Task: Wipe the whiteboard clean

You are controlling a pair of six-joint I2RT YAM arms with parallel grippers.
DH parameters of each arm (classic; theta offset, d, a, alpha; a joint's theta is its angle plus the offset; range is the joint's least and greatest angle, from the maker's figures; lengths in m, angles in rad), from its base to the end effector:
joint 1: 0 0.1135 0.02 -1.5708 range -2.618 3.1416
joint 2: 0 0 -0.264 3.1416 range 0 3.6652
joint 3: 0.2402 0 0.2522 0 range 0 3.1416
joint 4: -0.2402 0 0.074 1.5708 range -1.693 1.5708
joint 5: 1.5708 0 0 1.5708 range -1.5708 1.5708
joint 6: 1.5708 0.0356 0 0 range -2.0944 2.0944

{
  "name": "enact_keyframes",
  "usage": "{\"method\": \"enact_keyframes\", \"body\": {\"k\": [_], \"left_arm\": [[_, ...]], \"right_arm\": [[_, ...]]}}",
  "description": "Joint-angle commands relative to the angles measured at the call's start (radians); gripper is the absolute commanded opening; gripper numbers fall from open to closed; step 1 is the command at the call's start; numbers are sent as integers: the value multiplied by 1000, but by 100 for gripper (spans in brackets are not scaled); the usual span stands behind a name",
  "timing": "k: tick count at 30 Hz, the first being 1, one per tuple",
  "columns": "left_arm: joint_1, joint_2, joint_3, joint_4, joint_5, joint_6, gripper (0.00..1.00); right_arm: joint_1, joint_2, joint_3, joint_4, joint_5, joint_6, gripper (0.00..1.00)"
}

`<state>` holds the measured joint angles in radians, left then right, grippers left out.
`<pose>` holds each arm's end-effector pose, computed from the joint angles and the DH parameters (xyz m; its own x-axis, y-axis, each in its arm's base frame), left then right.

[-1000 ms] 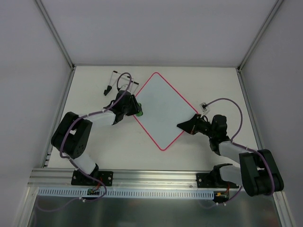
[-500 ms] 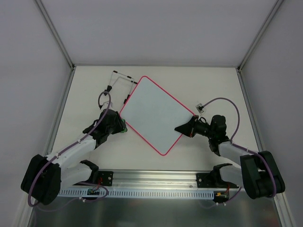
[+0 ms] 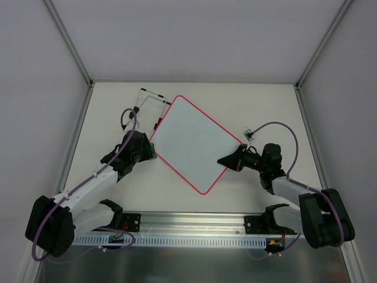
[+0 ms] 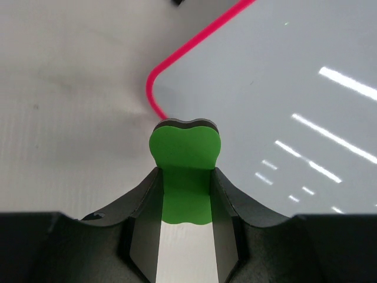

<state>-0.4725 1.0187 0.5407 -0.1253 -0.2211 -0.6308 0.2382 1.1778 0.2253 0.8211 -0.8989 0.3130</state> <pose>0.1960 -0.0914 0.2172 -0.5750 -0.3523 -0.7384 -0.0692 0.9202 -0.3852 0.1927 0.0755 0.1799 -0.3985 0.1005 -0.9116 -0.8179 0.4109 0.4028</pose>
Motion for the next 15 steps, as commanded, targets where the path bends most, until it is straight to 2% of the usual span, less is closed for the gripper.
{"method": "enact_keyframes", "body": {"k": [1, 7, 15], "left_arm": [[-8, 84, 143, 91, -12, 80, 0], [0, 325, 320, 176, 37, 108, 0], [5, 517, 548, 182, 89, 184, 0]], "right_arm": [[9, -17, 16, 78, -20, -135, 0], [12, -38, 17, 56, -17, -146, 0], [27, -56, 31, -10, -11, -189, 0]]}}
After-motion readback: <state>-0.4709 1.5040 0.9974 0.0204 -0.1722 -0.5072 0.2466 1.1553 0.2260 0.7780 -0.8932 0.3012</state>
